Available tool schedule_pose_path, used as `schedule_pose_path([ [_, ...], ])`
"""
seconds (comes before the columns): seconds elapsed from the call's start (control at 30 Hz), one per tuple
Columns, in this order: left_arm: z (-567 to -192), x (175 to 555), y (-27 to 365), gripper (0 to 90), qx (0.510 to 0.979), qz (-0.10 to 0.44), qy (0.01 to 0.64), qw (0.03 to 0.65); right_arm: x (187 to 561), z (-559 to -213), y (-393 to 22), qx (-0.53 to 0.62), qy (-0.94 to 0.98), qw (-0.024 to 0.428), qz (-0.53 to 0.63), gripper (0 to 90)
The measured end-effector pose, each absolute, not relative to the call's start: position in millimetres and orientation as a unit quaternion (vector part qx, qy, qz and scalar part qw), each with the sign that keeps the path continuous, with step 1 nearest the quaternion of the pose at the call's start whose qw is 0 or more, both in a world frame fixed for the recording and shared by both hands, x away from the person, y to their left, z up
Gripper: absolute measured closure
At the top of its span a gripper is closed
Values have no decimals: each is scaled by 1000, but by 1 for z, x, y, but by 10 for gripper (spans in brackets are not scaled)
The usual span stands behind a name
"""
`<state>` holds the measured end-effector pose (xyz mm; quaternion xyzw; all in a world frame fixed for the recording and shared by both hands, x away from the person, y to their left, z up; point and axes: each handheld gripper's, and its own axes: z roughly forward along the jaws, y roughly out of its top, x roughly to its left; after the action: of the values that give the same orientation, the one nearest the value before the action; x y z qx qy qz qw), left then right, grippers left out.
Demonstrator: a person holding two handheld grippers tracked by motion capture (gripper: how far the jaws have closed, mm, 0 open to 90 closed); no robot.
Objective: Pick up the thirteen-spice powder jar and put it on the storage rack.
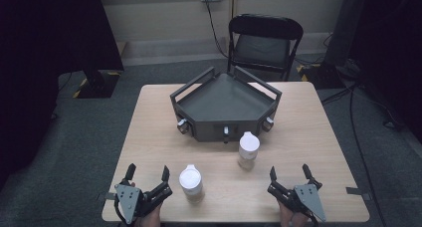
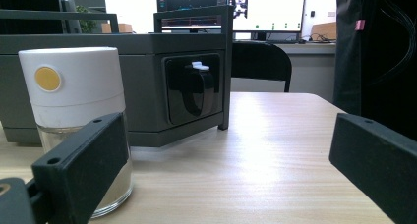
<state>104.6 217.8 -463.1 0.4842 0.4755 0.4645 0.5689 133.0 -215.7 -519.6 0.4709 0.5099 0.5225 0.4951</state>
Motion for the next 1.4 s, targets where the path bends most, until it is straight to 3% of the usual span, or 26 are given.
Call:
schedule_pose_path([
  [0.57, -464, 97, 212, 0, 494, 461, 433, 596, 133, -520, -215, 472, 509, 497, 521, 0],
  [1.4, -481, 94, 184, 30, 551, 425, 398, 597, 133, -520, -215, 471, 509, 496, 522, 0],
])
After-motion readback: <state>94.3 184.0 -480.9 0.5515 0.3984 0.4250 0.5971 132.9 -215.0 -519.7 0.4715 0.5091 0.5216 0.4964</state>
